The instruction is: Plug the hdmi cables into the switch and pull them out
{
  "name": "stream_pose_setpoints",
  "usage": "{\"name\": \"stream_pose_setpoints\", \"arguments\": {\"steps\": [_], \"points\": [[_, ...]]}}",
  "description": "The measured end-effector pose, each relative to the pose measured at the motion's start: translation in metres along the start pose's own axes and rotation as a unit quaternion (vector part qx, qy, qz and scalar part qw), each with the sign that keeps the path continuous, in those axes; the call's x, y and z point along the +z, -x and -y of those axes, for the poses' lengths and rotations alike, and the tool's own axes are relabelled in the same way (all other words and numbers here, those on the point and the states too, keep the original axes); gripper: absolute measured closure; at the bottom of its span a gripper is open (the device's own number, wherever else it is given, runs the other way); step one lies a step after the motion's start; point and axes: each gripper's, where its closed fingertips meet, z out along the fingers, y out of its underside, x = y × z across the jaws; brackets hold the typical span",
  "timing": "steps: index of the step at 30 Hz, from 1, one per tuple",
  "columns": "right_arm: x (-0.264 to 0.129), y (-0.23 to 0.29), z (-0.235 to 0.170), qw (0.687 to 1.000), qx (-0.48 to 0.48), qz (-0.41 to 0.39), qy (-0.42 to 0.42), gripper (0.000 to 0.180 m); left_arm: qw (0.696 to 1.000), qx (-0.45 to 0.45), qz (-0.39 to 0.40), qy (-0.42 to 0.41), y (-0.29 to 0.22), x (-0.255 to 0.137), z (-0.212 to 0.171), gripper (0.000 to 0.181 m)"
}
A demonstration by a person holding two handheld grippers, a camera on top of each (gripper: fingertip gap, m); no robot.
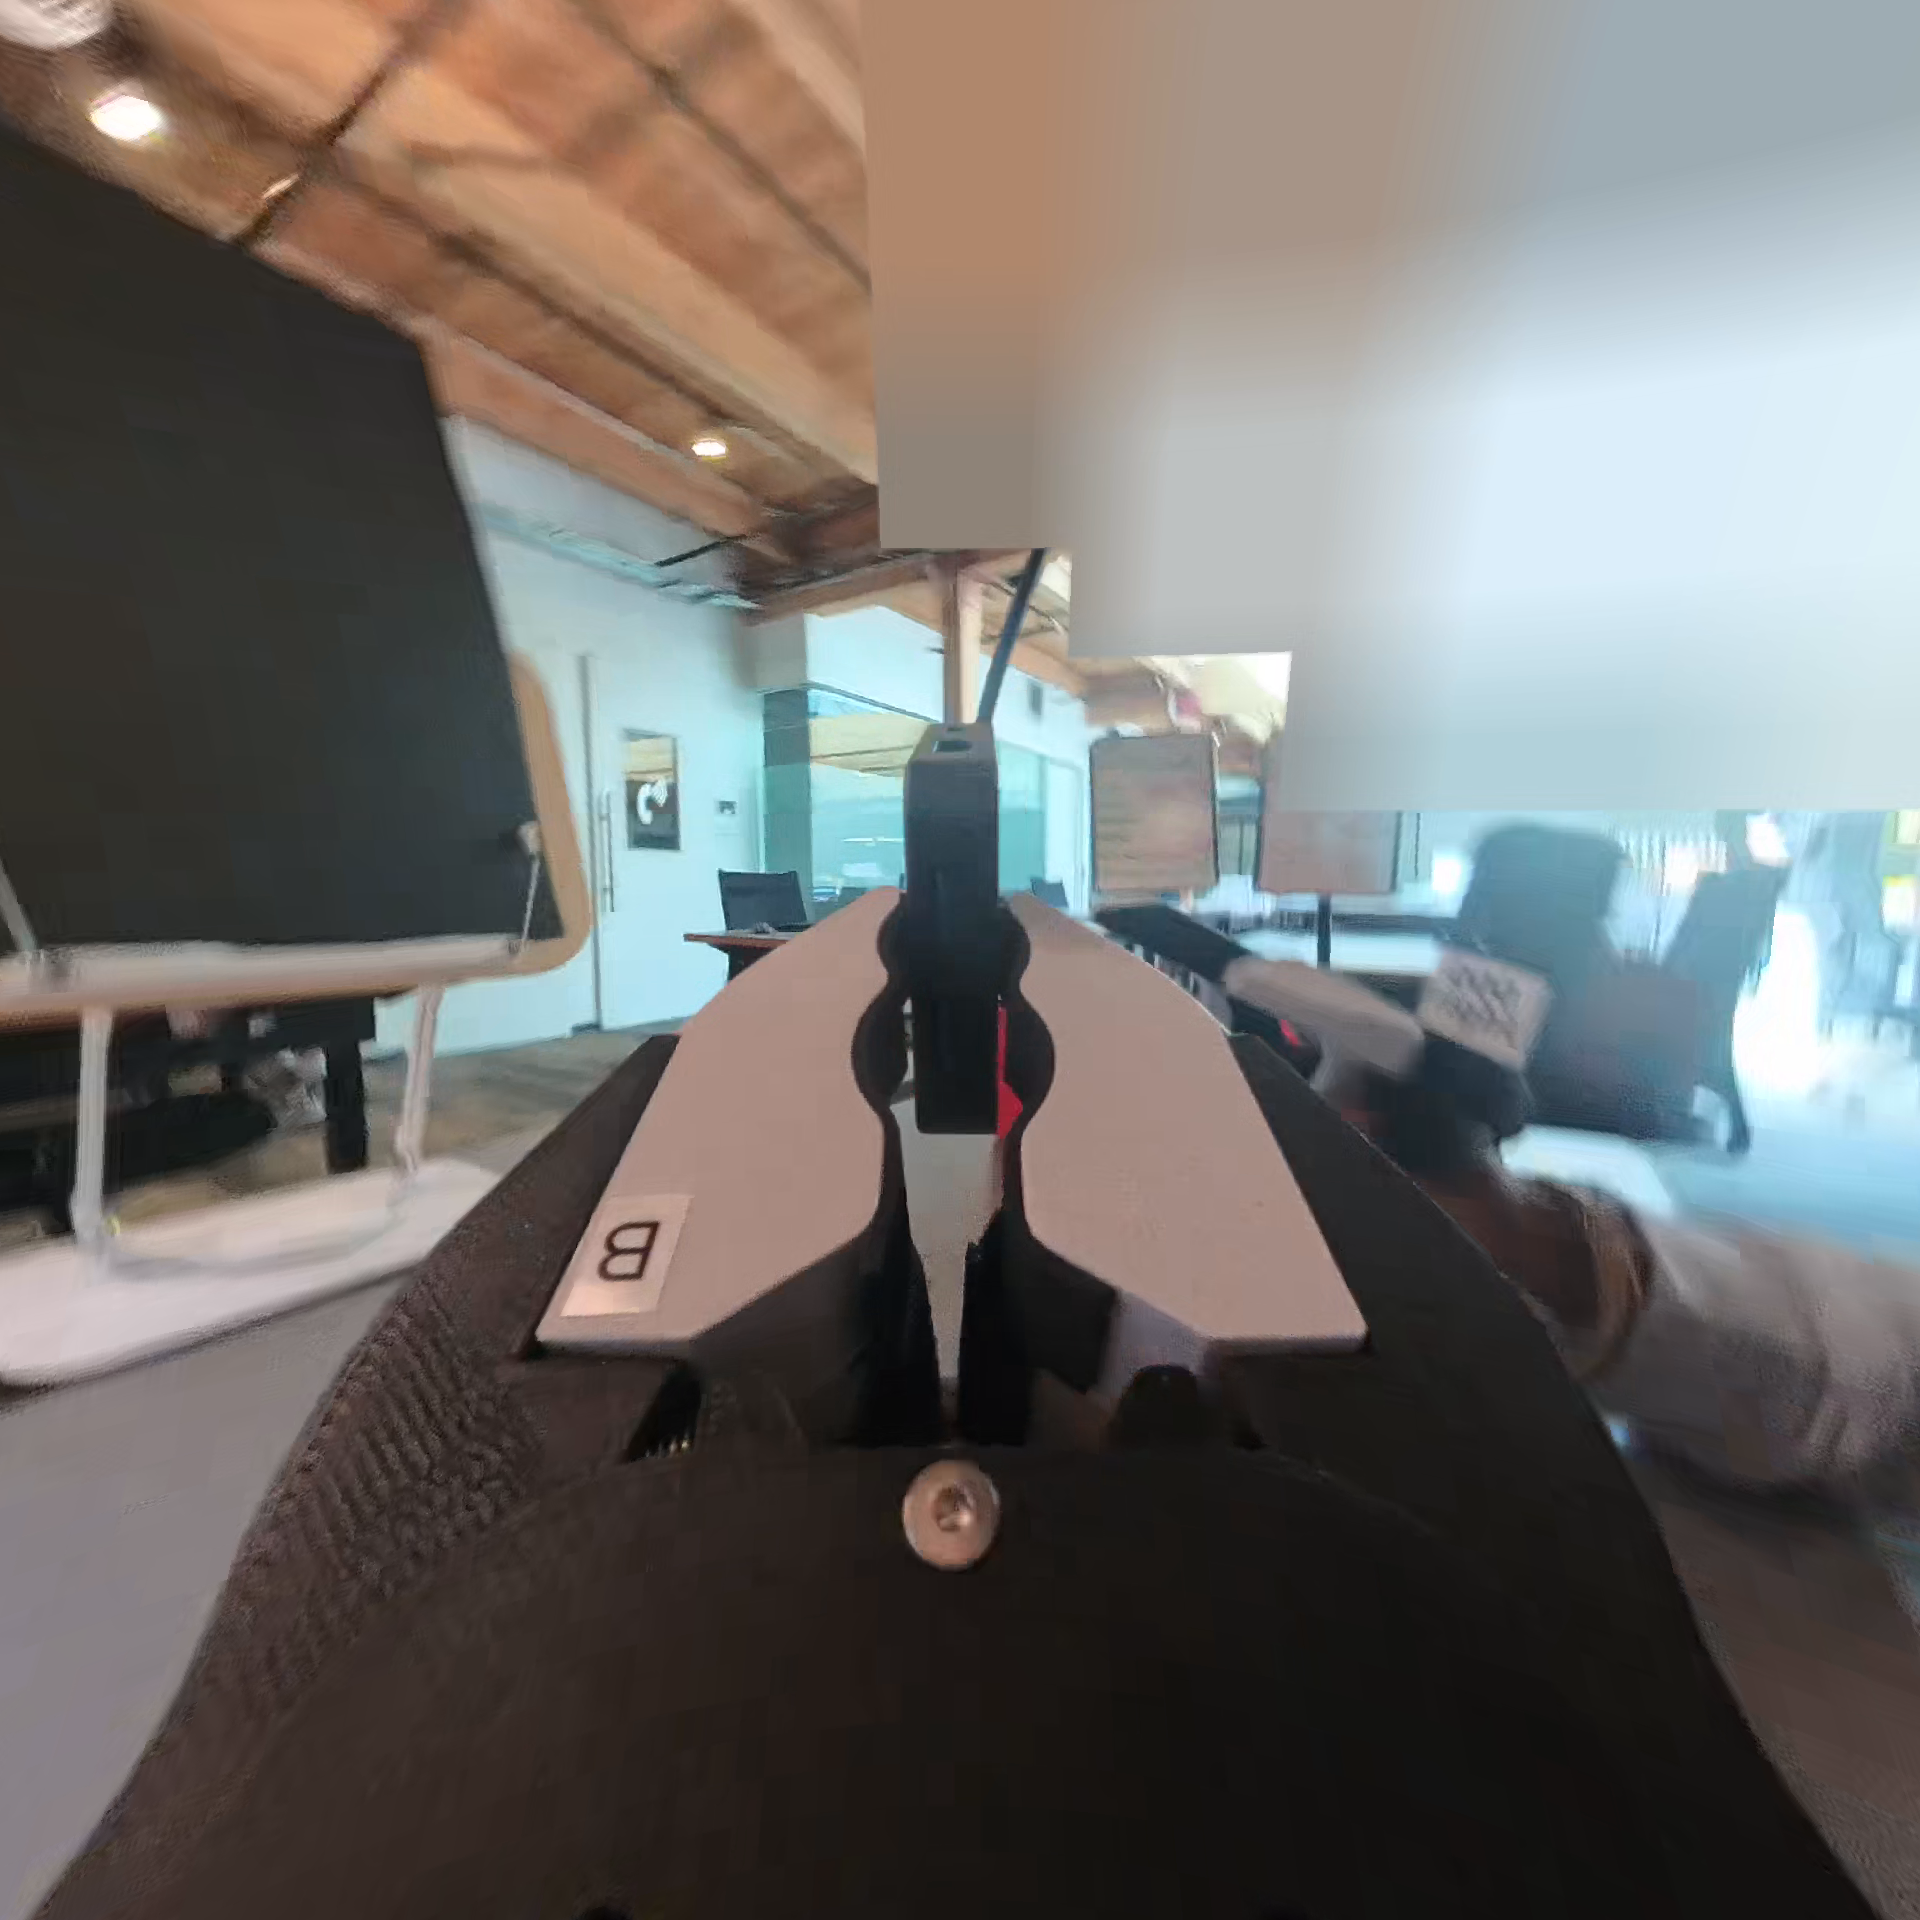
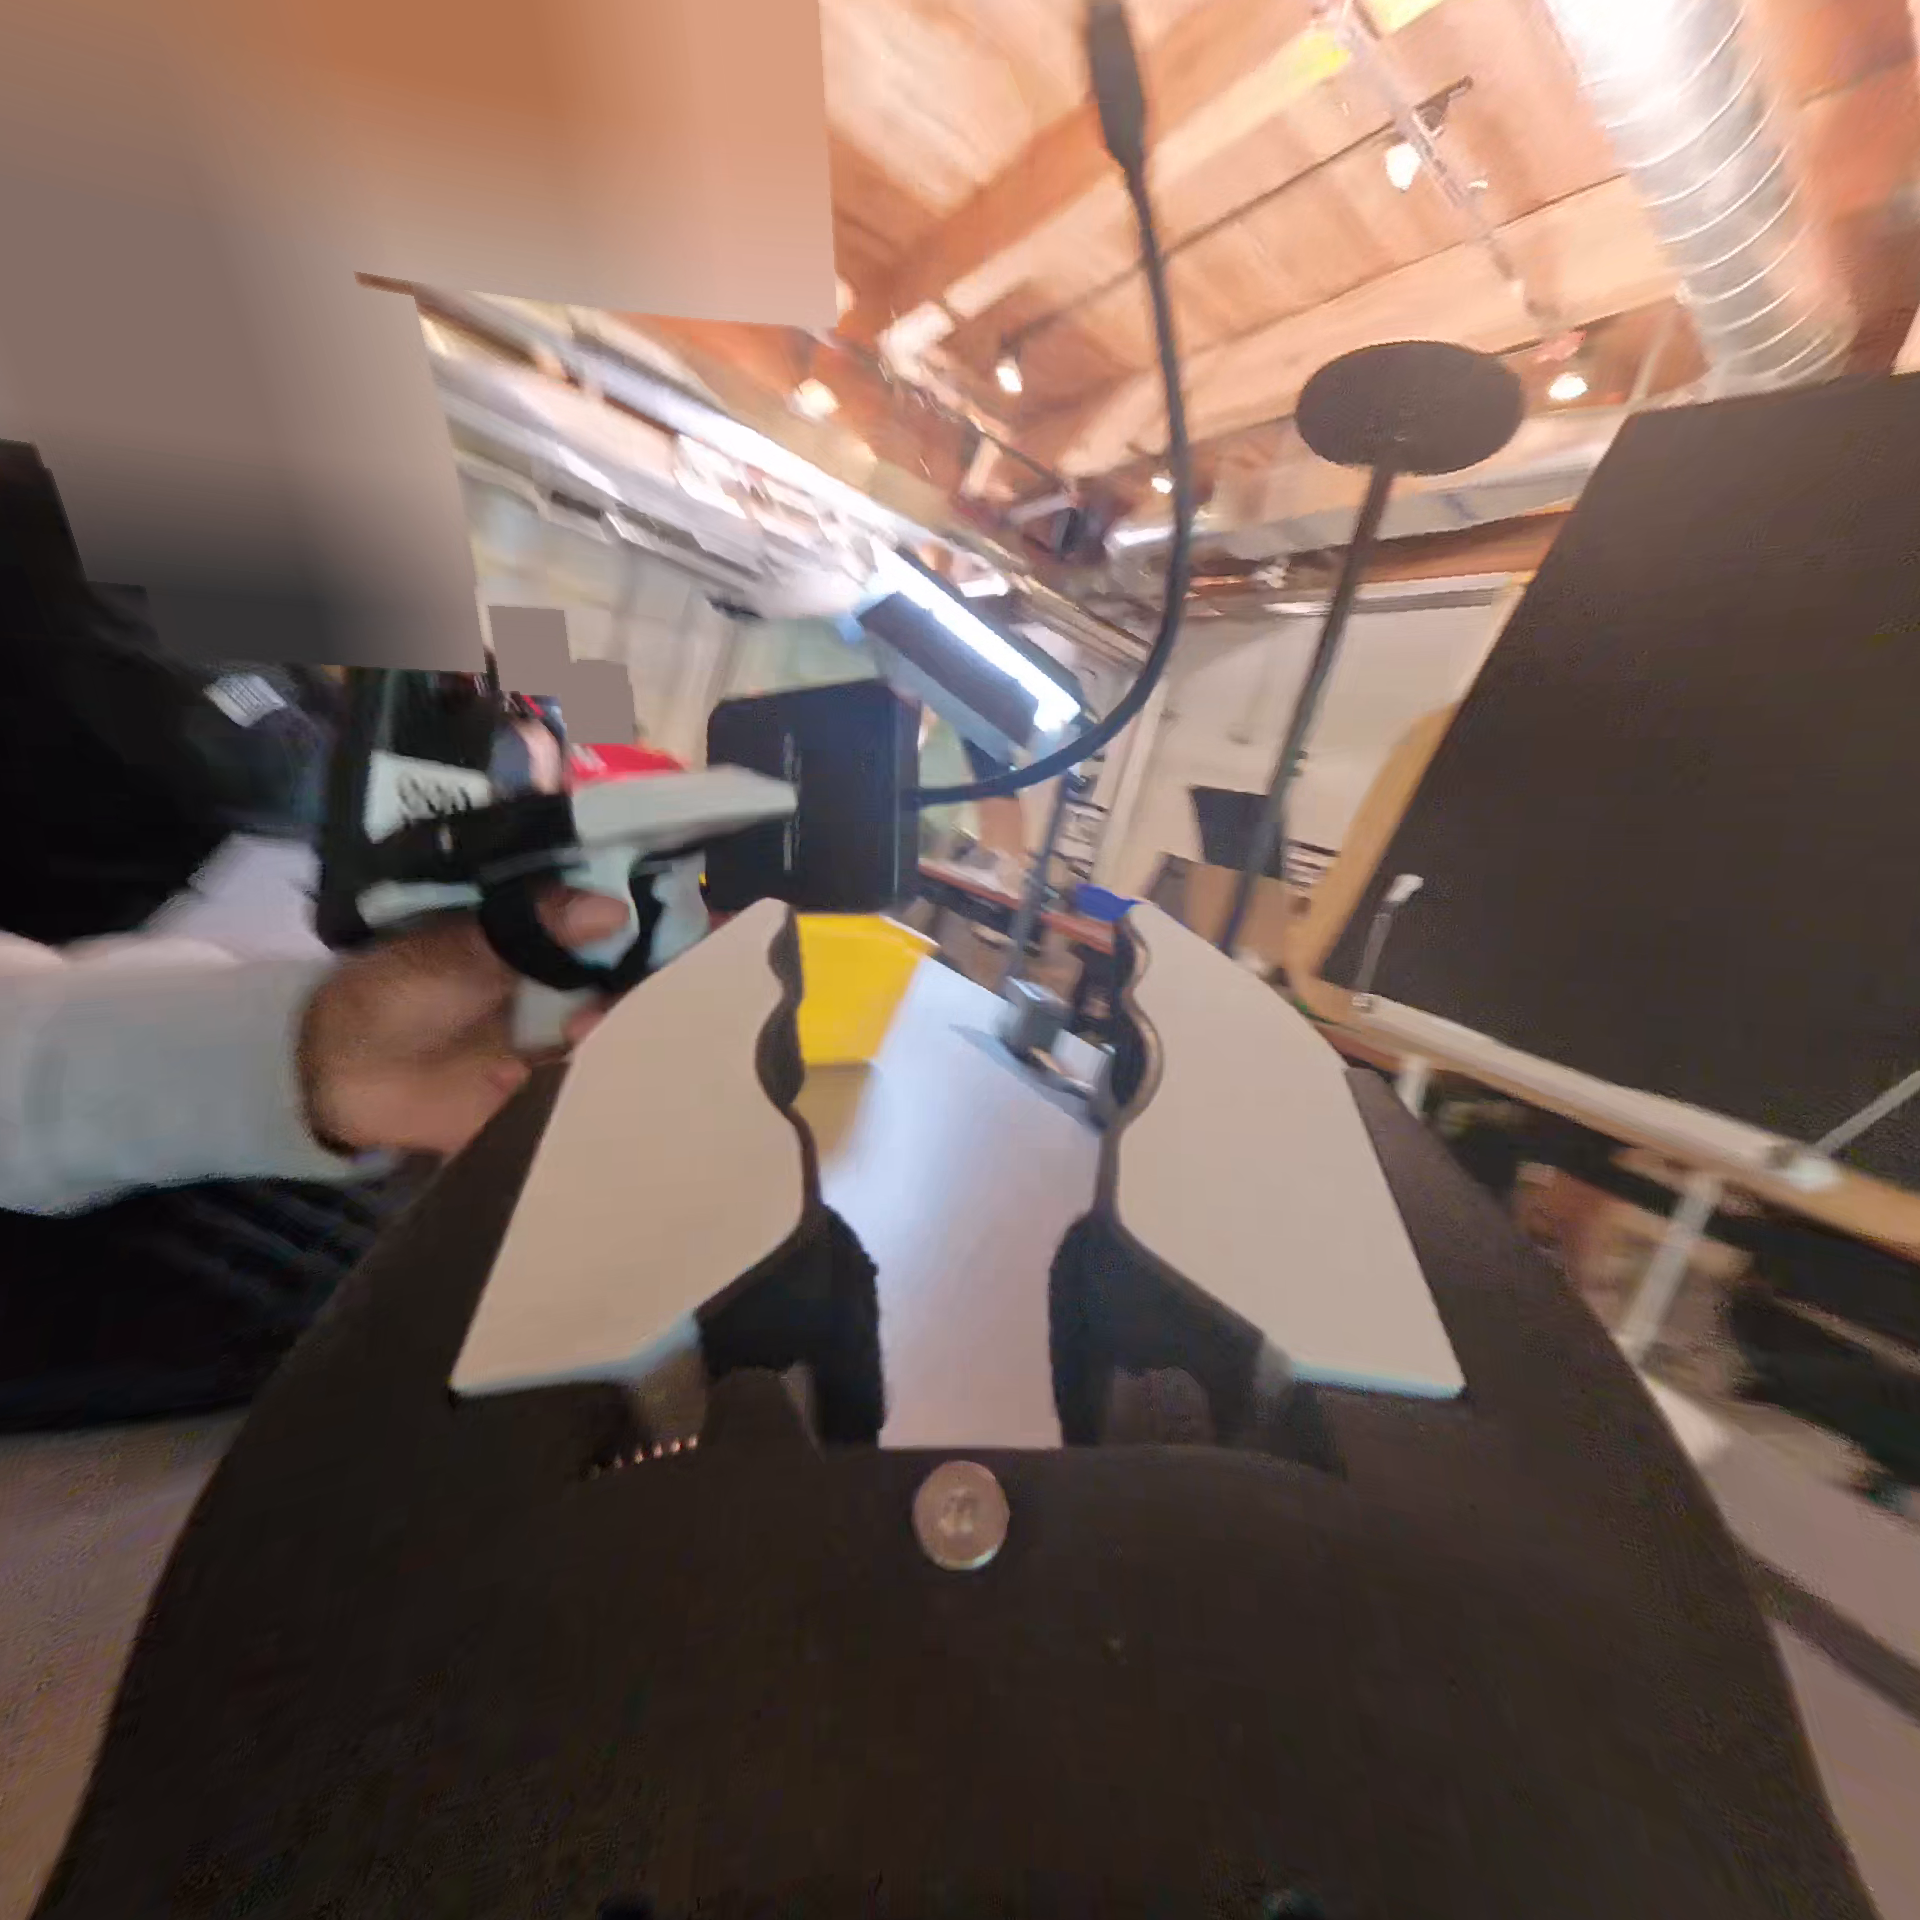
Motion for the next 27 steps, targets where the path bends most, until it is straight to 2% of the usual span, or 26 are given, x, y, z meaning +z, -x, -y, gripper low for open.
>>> {"name": "stream_pose_setpoints", "arguments": {"steps": [3,5,7,9,11,15,20,23,25,27], "points": [[0.016,0.017,-0.017,0.988,-0.133,-0.032,0.065,0.095,0.987,-0.147,0.046,-0.035,0.023,-0.004,-0.003,0.167],[0.031,0.034,-0.026,0.977,-0.190,-0.031,0.089,0.094,0.974,-0.217,0.046,-0.055,0.024,-0.003,-0.006,0.168],[0.043,0.041,-0.032,0.974,-0.194,-0.038,0.109,0.099,0.963,-0.260,0.034,-0.067,0.018,0.000,-0.009,0.168],[0.051,0.041,-0.037,0.980,-0.150,-0.042,0.125,0.098,0.957,-0.280,0.019,-0.070,0.009,0.003,-0.010,0.168],[0.053,0.039,-0.037,0.983,-0.117,-0.048,0.130,0.102,0.957,-0.283,0.020,-0.069,0.008,0.003,-0.012,0.168],[0.054,0.034,-0.039,0.973,-0.159,-0.062,0.154,0.110,0.961,-0.273,0.006,-0.046,-0.002,0.006,-0.018,0.168],[0.047,0.028,-0.040,0.969,-0.162,-0.053,0.177,0.115,0.986,-0.164,0.010,0.005,-0.011,0.009,-0.021,0.167],[0.041,0.029,-0.031,0.969,-0.180,-0.027,0.166,0.116,0.992,-0.121,-0.025,0.020,-0.023,0.011,-0.019,0.163],[0.034,0.033,-0.029,0.962,-0.211,0.011,0.175,0.116,0.989,-0.135,-0.052,0.041,-0.028,0.011,-0.021,0.151],[0.025,0.034,-0.034,0.946,-0.248,0.045,0.205,0.116,0.979,-0.176,-0.080,0.060,-0.031,0.010,-0.023,0.150]]}}
